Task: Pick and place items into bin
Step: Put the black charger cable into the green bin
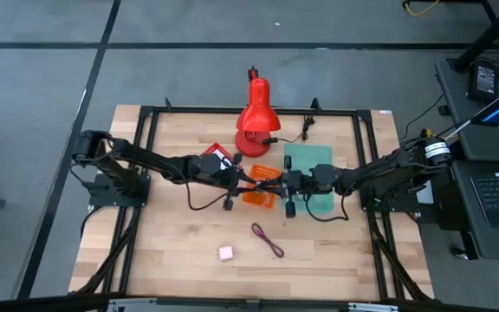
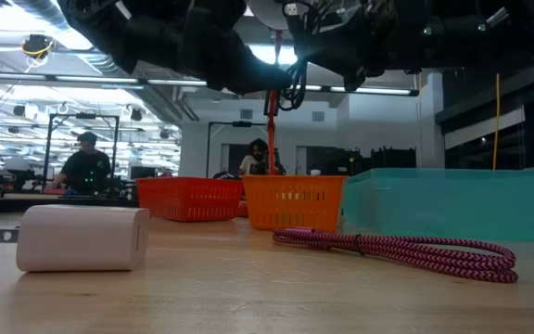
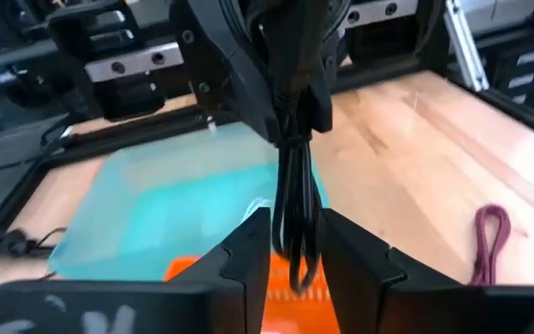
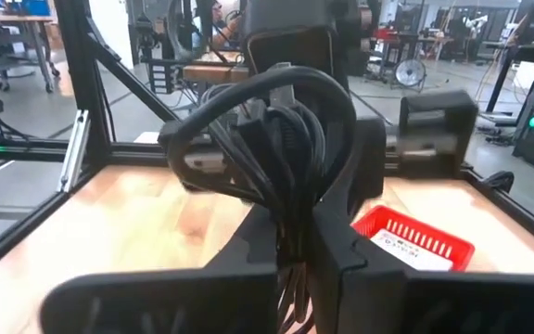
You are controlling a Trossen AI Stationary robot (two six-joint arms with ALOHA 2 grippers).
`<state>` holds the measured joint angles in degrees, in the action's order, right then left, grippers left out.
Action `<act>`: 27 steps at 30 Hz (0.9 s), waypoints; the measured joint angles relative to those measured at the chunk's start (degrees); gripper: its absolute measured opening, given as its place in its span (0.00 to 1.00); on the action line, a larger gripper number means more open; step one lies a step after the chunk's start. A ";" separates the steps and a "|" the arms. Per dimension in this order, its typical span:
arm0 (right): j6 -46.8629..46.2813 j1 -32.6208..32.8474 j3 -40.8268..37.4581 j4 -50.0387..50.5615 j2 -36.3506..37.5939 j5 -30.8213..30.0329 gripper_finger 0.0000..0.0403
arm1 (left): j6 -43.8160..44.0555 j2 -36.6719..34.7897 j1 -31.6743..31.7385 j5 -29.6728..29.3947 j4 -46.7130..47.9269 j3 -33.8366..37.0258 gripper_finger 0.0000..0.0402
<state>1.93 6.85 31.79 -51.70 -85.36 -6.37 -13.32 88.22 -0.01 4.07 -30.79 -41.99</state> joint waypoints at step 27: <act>-11.60 0.33 -0.02 37.54 20.74 -14.35 0.03 | 5.26 -30.33 0.33 -3.03 18.40 16.00 0.00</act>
<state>-9.68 7.18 31.77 -14.16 -64.62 -20.72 -8.05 57.89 0.32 1.04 -12.39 -25.99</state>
